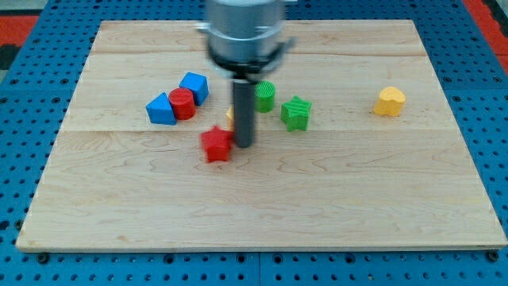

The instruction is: Push the green blocks and yellow hexagon into the left of the yellow heart to form a horizontal line

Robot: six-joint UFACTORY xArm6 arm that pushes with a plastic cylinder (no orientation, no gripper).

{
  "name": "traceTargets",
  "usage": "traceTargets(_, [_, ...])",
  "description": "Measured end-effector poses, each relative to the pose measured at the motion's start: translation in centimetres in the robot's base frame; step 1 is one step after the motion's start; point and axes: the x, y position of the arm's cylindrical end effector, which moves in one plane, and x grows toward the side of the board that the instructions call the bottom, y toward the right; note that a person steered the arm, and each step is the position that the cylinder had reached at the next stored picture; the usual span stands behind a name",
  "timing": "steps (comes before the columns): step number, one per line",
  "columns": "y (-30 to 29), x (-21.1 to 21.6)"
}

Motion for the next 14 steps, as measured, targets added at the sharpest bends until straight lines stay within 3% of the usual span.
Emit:
traceTargets(1, [2.0,3.1])
traceTargets(2, [-0.5,5.3])
traceTargets(4, [-6.6,-2.0])
traceTargets(8, [11.2,-3.4])
traceTargets(10, [9.2,-4.8])
traceTargets(11, [16.3,-6.3])
traceTargets(12, [19.4,-5.0])
traceTargets(13, [13.8,-0.3])
traceTargets(14, [4.6,-2.1])
